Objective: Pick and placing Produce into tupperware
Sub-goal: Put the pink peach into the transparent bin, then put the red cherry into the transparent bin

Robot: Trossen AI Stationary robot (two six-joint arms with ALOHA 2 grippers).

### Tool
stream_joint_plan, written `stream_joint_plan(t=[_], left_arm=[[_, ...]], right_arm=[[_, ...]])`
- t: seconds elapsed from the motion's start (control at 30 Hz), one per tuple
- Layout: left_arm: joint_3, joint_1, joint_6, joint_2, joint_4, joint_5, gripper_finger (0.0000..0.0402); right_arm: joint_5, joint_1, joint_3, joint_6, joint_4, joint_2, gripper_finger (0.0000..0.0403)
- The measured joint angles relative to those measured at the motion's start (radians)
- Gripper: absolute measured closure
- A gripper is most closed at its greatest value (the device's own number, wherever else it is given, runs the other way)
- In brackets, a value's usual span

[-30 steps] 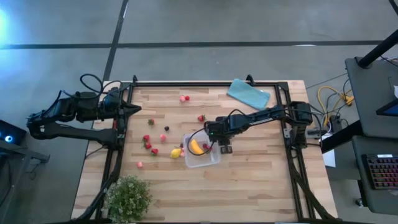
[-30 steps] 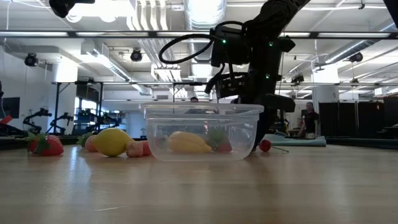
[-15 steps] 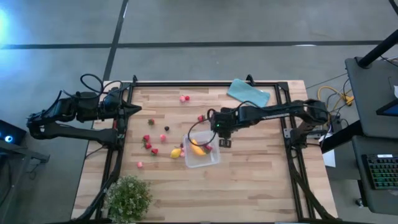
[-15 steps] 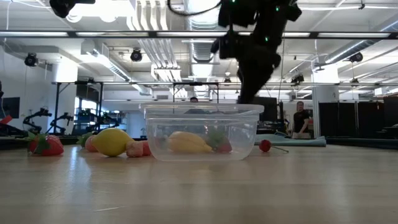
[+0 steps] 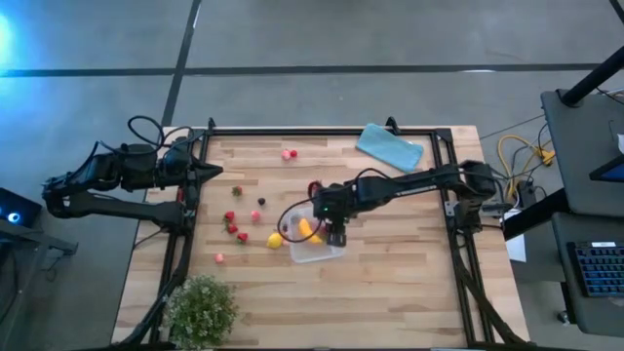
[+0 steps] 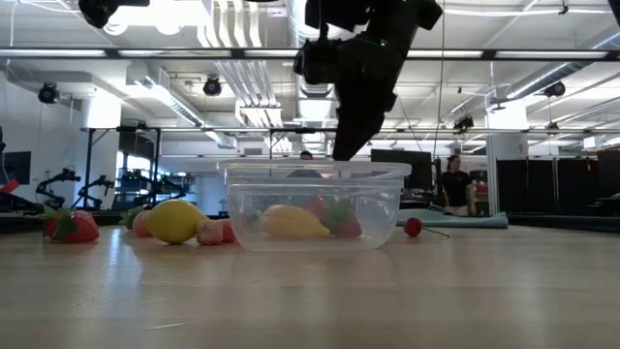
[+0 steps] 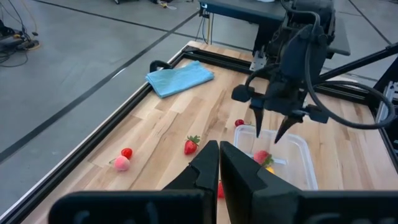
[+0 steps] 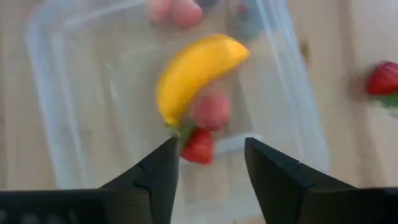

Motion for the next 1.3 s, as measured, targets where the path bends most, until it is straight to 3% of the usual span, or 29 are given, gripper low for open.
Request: stream_joint_plan(t=[0.23, 0.37, 0.53, 0.67, 1.3], left_arm=[[0.000, 0.000, -0.001, -0.003, 0.000, 0.001, 0.0402], [0.000, 0.000, 0.000, -0.003, 0.000, 0.001, 0.0402], [0.000, 0.000, 0.000, -0.003, 0.000, 0.001, 0.0402], [0.000, 0.000, 0.000, -0.004, -0.001, 0.001, 0.0402], [-0.004, 0.000, 0.000, -0.005, -0.004, 0.000, 0.0402]], right_arm=[[0.158, -0.013, 0.047, -0.031, -0.227, -0.023, 0.0176], [0.135, -0.046, -0.021, -0.038, -0.323, -0.041, 0.0164], [0.055, -0.071, -0.134, -0.027, -0.288, -0.051, 0.0166], [0.050, -0.070, -0.186, -0.026, -0.199, -0.052, 0.0166], [0.139, -0.095, -0.280, 0.007, -0.066, -0.053, 0.0163]])
